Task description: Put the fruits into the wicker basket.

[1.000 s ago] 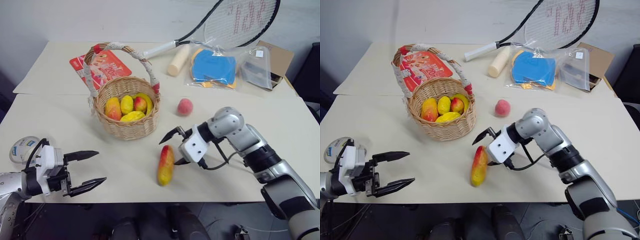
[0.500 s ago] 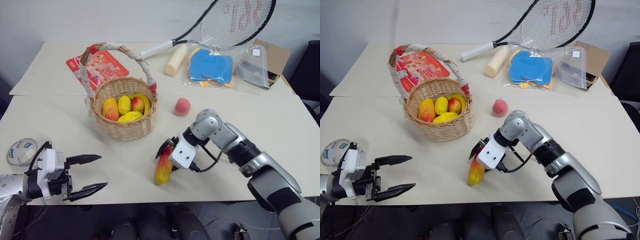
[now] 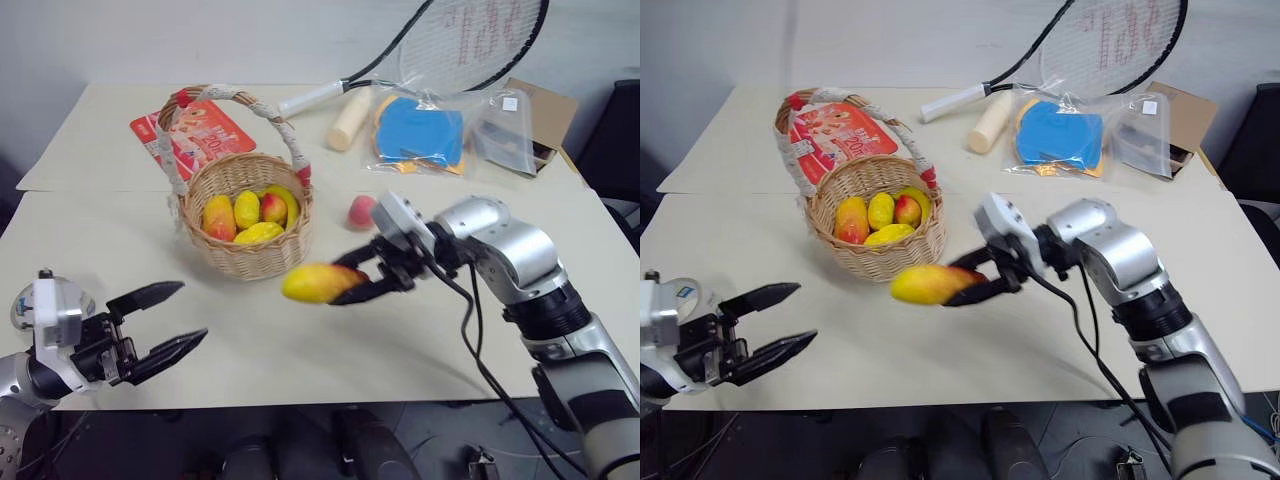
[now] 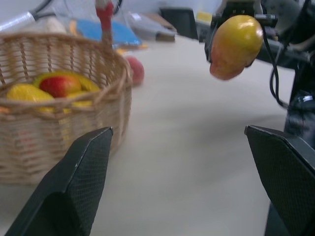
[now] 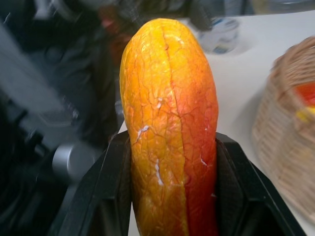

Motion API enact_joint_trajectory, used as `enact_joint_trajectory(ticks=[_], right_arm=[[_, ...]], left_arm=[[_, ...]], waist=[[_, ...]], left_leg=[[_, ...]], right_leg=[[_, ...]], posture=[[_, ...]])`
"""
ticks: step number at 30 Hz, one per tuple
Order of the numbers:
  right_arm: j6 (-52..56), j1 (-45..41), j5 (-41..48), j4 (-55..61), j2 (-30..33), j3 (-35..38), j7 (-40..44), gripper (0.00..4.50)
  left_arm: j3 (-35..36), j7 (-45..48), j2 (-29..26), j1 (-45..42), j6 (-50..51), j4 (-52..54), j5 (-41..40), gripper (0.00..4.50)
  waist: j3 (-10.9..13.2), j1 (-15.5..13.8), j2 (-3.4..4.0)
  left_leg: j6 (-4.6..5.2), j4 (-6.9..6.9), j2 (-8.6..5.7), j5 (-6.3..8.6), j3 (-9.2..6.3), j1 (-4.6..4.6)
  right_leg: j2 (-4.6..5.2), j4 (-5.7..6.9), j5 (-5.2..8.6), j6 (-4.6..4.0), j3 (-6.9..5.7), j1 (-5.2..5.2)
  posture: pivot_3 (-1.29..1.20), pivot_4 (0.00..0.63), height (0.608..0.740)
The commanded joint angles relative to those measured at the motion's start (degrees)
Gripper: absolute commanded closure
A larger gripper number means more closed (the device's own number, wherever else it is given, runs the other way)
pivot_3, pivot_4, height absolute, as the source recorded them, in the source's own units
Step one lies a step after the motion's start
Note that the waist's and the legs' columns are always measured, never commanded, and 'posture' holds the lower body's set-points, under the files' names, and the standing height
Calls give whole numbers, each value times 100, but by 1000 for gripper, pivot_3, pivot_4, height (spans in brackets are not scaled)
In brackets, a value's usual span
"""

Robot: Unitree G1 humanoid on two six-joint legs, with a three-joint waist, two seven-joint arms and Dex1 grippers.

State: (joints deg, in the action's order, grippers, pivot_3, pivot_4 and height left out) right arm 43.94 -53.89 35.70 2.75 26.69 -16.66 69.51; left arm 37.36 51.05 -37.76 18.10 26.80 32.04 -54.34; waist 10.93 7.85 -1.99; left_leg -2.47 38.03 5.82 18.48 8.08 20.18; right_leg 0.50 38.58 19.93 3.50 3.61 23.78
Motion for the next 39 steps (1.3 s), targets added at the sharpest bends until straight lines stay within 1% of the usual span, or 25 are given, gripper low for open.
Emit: enact_joint_trajectory(ticks=[1, 4, 7, 9, 11, 12, 14, 15, 17, 19, 20, 21, 22, 23, 25, 27, 30, 31, 33, 34, 36, 38, 39], right_arm=[[1256, -568, 416, 4, -831, 559, -1441, 2851], [1633, -1012, 178, -383, -1506, 657, -2298, 2851], [1387, -1336, -349, -1033, -2007, 607, -3044, 2851], [1133, -1459, -670, -1405, -2229, 605, -3414, 2851], [900, -1546, -1059, -1753, -2353, 523, -3779, 2851], [755, -1559, -1189, -1867, -2391, 489, -3833, 2851], [525, -1559, -1360, -1943, -2427, 391, -3755, 2122], [435, -1552, -1394, -1929, -2444, 375, -3677, 1880], [199, -1479, -1363, -1730, -2419, 348, -3349, 1172], [-68, -1334, -1297, -1383, -2218, 293, -2827, 480], [-428, -1230, -1395, -1212, -2045, 211, -2540, 172], [-795, -1080, -1437, -988, -1796, 102, -2065, 34], [-1008, -948, -1406, -803, -1586, 24, -1648, 34], [-1128, -710, -1188, -494, -1286, 27, -1046, 34], [-1266, -349, -797, -71, -905, 111, -213, 34], [-1512, 132, -607, 225, -449, 266, 386, 34], [-1886, 757, -943, 195, 148, 453, 399, 34], [-2018, 1012, -1081, 19, 232, 688, 44, 34], [-2357, 1356, -1243, -283, 281, 1043, -410, 34], [-2848, 1630, -1391, -534, 360, 1270, -519, 34], [-4347, 2306, -1817, -1086, 674, 1650, -465, 34], [-5315, 2775, -1992, -1475, 824, 1999, -584, 34], [-5481, 3066, -1926, -1638, 854, 2322, -785, 34]], left_arm=[[252, -517, 246, 99, -103, 418, -242, 0], [327, -764, 456, 112, -321, 525, -159, 0], [365, -811, 550, 218, -520, 596, -1, 0], [410, -818, 580, 330, -614, 609, 64, 0], [463, -814, 584, 444, -689, 576, 130, 0], [482, -812, 592, 485, -734, 553, 160, 0], [483, -761, 584, 566, -820, 494, 259, 0], [467, -760, 578, 577, -845, 476, 283, 0], [423, -762, 557, 576, -877, 463, 314, 0], [377, -753, 514, 545, -880, 451, 328, 0], [356, -741, 479, 523, -868, 439, 324, 0], [337, -724, 431, 494, -847, 414, 317, 0], [322, -697, 387, 471, -832, 383, 311, 0], [289, -627, 303, 436, -811, 317, 330, 0], [246, -508, 169, 387, -801, 201, 361, 0], [172, -387, 15, 276, -789, 79, 388, 0], [78, -230, -143, 42, -885, -71, 508, 0], [50, -171, -201, -26, -910, -112, 559, 0], [17, -94, -276, -103, -915, -155, 612, 0], [-10, -42, -336, -138, -895, -169, 634, 0], [-84, 142, -511, -167, -812, -215, 686, 0], [-141, 278, -660, -179, -712, -273, 687, 0], [-199, 325, -746, -206, -658, -331, 710, 0]], waist=[[0, 28, 0], [-3, 18, -4], [-10, 17, -14], [-13, 19, -20], [-13, 14, -19], [-12, 19, -19], [-12, 21, -18], [-12, 22, -18], [-11, 32, -17], [-11, 41, -16], [-11, 34, -16], [-11, 24, -16], [-11, 12, -16], [-11, -5, -17], [-11, -37, -18], [-11, -57, -17], [-10, -74, -16], [-10, -66, -15], [-11, -54, -17], [-10, -48, -16], [-10, -69, -15], [-7, -121, -10], [-5, -142, -7]], left_leg=[[-17, -2, 1, -9, -3, 5], [-18, -4, -1, -10, -4, 30], [-14, 5, -5, -11, 5, 71], [-9, 13, -9, -14, 3, 101], [-7, 12, -12, -13, 4, 107], [-6, 11, -12, -12, 5, 107], [-6, 8, -12, -12, 6, 109], [-6, 6, -11, -12, 7, 109], [-7, 1, -11, -12, 9, 110], [-10, -1, -7, -12, 13, 110], [-11, -3, -6, -12, 12, 109], [-11, -4, -5, -12, 10, 110], [-11, -5, -6, -12, 9, 110], [-10, -6, -7, -11, 6, 109], [-6, -4, -9, -9, 5, 109], [1, -4, -12, -6, 0, 106], [6, 1, -13, -3, 1, 104], [7, 4, -13, -3, 3, 102], [7, 4, -15, -4, 9, 97], [5, 4, -15, -5, 10, 97], [3, 3, -25, -6, 17, 97], [3, -4, -30, -6, 25, 98], [3, -5, -31, -5, 29, 98]], right_leg=[[-4, -1, 0, -1, -1, 5], [-3, -3, 0, -1, -4, 27], [2, -1, 0, 0, -1, 66], [5, -1, -2, 4, -4, 89], [7, -7, -2, 4, -5, 90], [7, -10, -2, 4, -5, 90], [6, -13, -2, 4, -5, 93], [5, -14, -2, 4, -5, 94], [3, -14, -2, 4, -4, 100], [-3, -12, -2, 4, -2, 103], [-4, -13, -2, 4, -3, 103], [-4, -14, -2, 4, -6, 102], [-4, -17, -2, 4, -6, 101], [-2, -24, -2, 5, -9, 94], [2, -47, -5, 10, -24, 74], [4, -52, -10, 19, -16, 70], [4, -56, -13, 23, -12, 67], [4, -55, -13, 23, -10, 66], [1, -53, -14, 23, -5, 66], [-1, -52, -14, 23, -3, 66], [-5, -53, -14, 22, -3, 67], [-6, -63, -14, 22, -6, 66], [-6, -67, -14, 22, -3, 67]], posture=[[0, 150, 740], [0, 150, 740], [0, 150, 740], [0, 150, 740], [0, 150, 740], [0, 150, 740], [0, 150, 740], [0, 150, 740], [0, 150, 740], [0, 150, 740], [0, 150, 740], [0, 150, 740], [0, 150, 740], [0, 150, 740], [0, 150, 740], [0, 150, 740], [0, 150, 740], [0, 150, 740], [0, 150, 740], [0, 150, 740], [0, 150, 740], [0, 150, 740], [0, 150, 740]])
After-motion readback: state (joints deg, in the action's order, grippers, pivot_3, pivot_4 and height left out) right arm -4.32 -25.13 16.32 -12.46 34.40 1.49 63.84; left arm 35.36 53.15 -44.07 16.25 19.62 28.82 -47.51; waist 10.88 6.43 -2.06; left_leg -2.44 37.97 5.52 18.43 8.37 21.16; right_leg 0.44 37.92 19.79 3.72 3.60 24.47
